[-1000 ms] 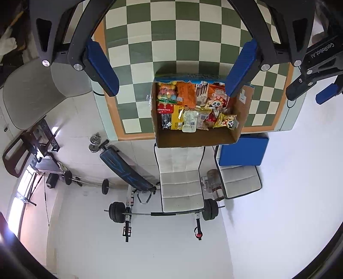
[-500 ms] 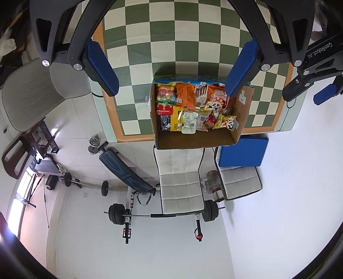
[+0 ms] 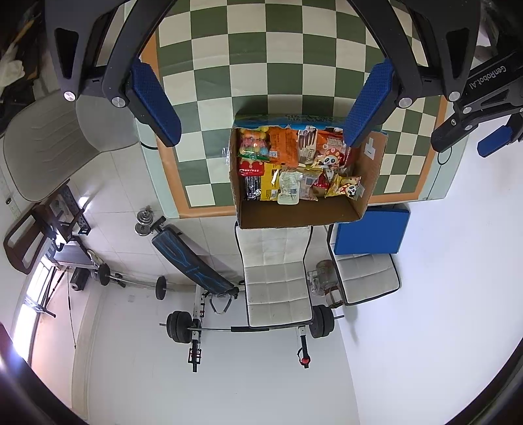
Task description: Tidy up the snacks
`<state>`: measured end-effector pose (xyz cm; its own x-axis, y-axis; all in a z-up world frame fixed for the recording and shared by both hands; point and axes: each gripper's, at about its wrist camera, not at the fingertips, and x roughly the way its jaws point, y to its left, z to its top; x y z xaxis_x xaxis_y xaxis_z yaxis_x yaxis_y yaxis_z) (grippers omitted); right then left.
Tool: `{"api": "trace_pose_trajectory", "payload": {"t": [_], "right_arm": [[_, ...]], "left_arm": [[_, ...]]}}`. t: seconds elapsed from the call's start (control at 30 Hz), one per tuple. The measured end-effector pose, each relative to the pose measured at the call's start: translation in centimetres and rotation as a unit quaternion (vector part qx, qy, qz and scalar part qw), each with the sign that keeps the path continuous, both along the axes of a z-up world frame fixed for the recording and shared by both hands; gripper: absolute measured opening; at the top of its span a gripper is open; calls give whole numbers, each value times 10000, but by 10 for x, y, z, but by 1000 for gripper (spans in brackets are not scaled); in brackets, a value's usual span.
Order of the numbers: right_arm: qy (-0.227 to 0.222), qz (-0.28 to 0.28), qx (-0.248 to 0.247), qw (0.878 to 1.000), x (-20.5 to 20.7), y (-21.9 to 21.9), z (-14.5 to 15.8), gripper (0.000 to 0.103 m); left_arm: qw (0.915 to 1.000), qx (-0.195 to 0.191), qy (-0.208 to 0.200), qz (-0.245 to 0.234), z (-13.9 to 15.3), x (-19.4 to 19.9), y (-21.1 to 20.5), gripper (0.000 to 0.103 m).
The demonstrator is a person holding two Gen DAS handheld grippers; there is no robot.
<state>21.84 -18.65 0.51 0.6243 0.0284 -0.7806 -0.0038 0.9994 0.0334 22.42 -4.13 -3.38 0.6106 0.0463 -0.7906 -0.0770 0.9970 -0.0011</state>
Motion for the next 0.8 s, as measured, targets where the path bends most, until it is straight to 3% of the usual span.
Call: {"api": "trace_pose_trajectory", "payload": {"t": [0.8], "right_arm": [[25,-102,55,9999,-5,-4,0,101]], "left_arm": [[9998,173,14,-34,-1,-2,-4,99]]}}
